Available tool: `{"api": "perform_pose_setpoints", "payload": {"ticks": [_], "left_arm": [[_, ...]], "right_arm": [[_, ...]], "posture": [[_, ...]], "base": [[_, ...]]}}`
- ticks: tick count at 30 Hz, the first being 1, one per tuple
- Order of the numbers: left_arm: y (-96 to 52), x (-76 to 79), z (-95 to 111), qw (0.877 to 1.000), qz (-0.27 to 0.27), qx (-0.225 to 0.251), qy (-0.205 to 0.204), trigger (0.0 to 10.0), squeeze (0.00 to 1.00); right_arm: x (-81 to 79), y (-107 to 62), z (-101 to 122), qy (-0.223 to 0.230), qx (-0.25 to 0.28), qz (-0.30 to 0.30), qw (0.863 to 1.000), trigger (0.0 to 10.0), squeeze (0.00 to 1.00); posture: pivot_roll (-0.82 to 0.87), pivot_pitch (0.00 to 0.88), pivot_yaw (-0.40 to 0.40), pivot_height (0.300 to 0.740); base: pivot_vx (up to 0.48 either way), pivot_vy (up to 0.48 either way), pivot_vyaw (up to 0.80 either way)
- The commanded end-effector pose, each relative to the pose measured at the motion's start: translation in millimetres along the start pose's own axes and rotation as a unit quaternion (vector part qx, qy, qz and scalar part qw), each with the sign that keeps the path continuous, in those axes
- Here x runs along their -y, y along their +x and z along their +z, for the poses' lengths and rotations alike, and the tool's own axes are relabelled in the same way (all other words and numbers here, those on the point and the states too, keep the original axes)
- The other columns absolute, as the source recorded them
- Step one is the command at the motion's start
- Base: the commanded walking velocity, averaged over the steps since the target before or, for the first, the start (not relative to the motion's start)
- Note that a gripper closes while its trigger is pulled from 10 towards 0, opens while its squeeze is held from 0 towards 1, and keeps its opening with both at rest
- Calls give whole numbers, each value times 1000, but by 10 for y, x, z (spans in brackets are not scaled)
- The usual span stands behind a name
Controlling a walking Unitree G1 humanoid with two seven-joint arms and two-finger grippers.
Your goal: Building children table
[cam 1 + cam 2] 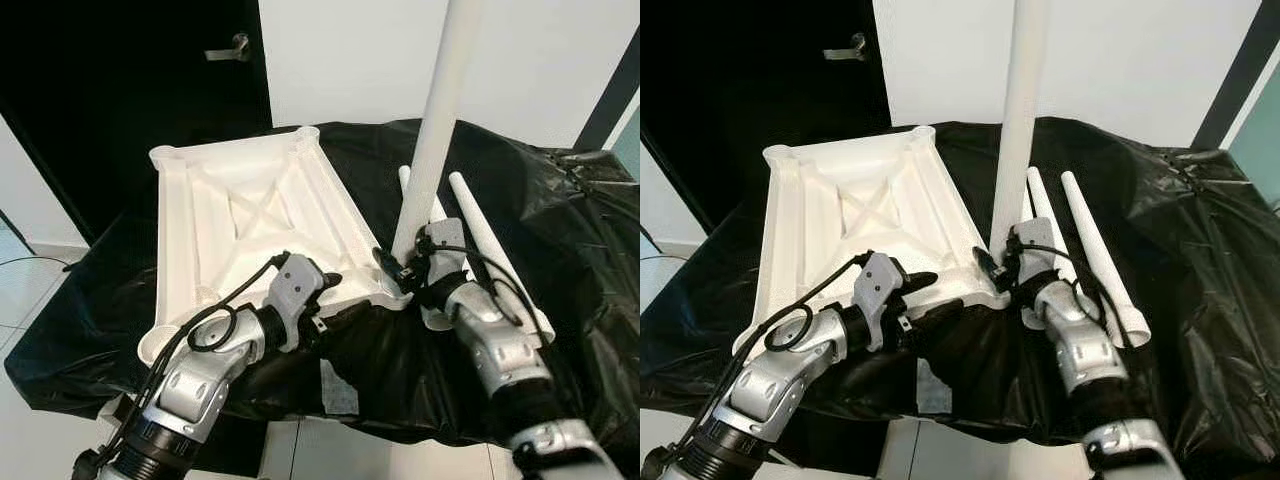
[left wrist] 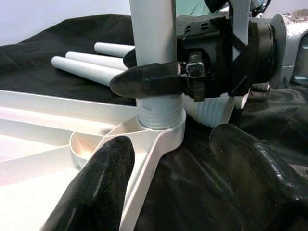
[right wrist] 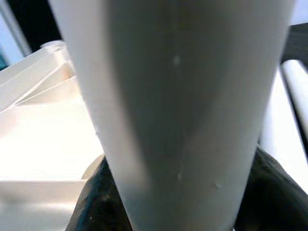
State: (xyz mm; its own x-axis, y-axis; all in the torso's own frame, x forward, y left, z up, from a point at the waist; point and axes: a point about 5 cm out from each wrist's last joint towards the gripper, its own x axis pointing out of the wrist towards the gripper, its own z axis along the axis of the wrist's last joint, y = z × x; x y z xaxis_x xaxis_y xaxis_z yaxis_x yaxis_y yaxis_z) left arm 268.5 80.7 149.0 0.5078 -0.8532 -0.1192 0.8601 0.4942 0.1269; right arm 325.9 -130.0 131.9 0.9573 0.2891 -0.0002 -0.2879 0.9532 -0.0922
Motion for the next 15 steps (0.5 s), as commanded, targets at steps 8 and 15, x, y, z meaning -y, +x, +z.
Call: {"api": "perform_pose_setpoints", "payload": {"ticks": [8,15], "left_arm": [[-29,-19,7,1000,-4,-8,6,10000,0],[-38,-30,9,1000,-5,-10,6,10000,0]], "right_arm": [[-133,-119,-167,53,-28,-154,986,10000,0],[-226,-132,-71,62,-8,-137,989,10000,0]], "posture": [[55,0,3,740],[56,0,4,740]], "base": [[0,0,0],[0,0,0]]}}
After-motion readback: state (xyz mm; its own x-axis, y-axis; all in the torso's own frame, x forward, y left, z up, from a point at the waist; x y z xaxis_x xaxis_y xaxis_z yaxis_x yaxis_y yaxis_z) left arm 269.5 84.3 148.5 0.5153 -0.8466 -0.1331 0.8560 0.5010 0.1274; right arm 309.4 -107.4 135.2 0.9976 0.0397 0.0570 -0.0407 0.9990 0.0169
